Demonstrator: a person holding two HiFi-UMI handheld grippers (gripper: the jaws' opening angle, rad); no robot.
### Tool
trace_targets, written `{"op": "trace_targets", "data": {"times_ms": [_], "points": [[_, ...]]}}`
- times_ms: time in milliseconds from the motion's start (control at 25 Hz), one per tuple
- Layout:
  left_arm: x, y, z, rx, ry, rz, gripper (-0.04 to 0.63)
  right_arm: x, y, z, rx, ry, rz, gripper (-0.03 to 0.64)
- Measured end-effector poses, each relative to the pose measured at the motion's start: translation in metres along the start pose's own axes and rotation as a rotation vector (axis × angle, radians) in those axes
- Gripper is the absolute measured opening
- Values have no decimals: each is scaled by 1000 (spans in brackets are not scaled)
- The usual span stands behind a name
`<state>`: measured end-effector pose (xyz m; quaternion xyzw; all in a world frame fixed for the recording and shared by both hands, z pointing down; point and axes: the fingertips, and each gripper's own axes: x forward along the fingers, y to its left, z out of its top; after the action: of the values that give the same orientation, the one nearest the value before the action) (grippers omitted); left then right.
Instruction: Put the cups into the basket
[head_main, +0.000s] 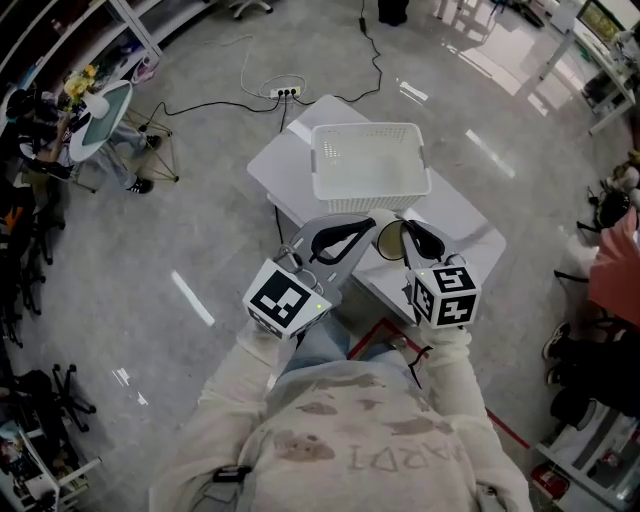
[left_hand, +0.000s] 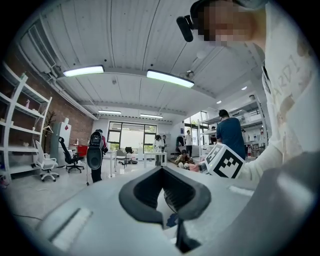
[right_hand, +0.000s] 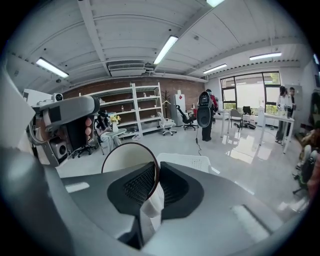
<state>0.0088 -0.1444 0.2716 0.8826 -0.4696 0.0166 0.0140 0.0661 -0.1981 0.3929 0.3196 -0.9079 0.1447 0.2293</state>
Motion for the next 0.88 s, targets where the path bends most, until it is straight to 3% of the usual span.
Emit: {"op": "trace_targets", "data": {"times_ms": [400,880], "points": [[-14,69,-1,13,-6,-57,0,59,14,54,-21,-36,-59,55],[20,127,-11,2,4,-33,0,147,-51,60,1,55,-87,55]]}}
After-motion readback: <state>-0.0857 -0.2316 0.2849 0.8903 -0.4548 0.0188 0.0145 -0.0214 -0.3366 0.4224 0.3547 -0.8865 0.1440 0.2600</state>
